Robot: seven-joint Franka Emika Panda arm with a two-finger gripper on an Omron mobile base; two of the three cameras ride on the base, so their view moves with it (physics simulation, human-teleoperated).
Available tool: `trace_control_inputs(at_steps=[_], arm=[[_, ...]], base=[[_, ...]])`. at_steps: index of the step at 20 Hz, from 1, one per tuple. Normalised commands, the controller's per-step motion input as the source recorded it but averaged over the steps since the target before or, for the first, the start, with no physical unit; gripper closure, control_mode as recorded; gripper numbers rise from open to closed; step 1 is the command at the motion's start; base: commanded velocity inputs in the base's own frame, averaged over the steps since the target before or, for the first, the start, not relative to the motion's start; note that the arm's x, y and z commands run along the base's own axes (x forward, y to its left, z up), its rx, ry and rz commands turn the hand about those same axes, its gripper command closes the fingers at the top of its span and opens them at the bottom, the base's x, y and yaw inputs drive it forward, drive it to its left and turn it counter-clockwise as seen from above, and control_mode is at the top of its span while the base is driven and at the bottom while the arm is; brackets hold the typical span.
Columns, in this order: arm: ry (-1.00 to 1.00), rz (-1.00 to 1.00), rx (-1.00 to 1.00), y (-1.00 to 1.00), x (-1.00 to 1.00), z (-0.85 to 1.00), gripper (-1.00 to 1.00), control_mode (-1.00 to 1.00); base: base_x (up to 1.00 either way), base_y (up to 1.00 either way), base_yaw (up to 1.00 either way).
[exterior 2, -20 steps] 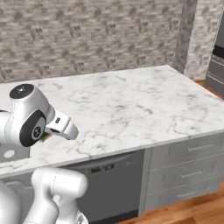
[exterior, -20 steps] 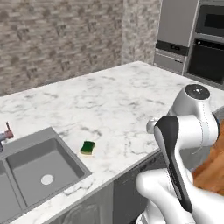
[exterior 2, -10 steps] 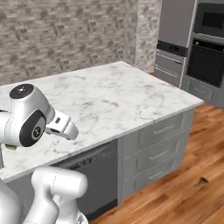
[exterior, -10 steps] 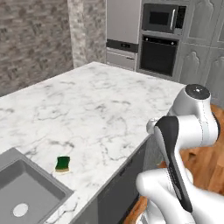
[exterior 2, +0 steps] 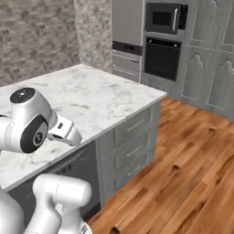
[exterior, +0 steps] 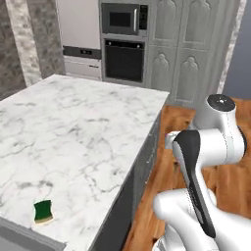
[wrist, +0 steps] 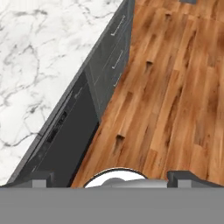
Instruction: Locate and retrieve the bar soap and sponge from the cabinet. Place them next to the sink.
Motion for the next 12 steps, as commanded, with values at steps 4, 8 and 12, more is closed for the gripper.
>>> trace_control_inputs(at_steps=[4,8,12], arm=[[0.00,0.00,0.00,0.00,0.00,0.00,-1.00,1.00],[0.00,0.00,0.00,0.00,0.00,0.00,-1.00,1.00],[0.00,0.00,0.00,0.00,0.00,0.00,-1.00,1.00]], base=[[0.00,-0.01,-0.46],[0.00,-0.03,-0.43],[0.00,0.00,-0.44]])
